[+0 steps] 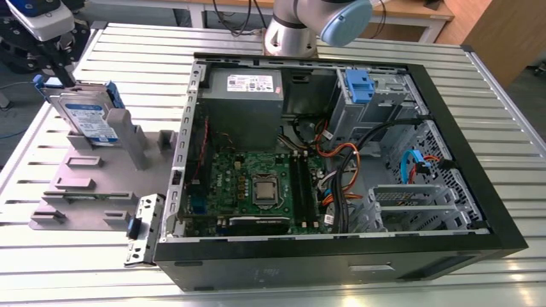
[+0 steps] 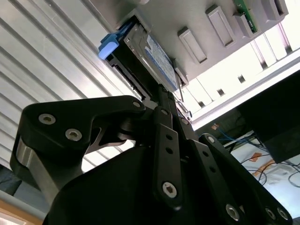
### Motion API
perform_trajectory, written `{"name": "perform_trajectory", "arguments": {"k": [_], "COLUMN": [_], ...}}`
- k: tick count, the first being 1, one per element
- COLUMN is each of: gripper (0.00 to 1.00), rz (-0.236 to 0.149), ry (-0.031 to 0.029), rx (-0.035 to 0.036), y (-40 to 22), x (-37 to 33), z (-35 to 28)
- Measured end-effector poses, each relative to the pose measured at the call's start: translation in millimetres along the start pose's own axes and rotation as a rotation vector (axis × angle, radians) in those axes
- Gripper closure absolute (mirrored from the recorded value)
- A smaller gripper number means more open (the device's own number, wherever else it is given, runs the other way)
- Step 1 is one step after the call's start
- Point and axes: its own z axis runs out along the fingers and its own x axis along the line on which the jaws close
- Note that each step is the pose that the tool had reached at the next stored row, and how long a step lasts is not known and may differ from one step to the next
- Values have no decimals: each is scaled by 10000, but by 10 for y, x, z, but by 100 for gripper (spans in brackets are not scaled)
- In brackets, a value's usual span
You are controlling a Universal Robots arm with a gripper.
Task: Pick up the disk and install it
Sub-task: 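Pick up the disk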
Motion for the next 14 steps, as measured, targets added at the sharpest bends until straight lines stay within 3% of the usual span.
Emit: {"name": "perform_trajectory", "arguments": {"k": [4, 5, 6, 14], "gripper": [89, 89, 89, 89], "rz": [-717, -1388, -1828, -3282], "ry": [24, 47, 61, 109], "rx": [-12, -23, -30, -55], "y": [0, 0, 0, 0], "x": [0, 0, 0, 0], "z": [0, 0, 1, 1]}}
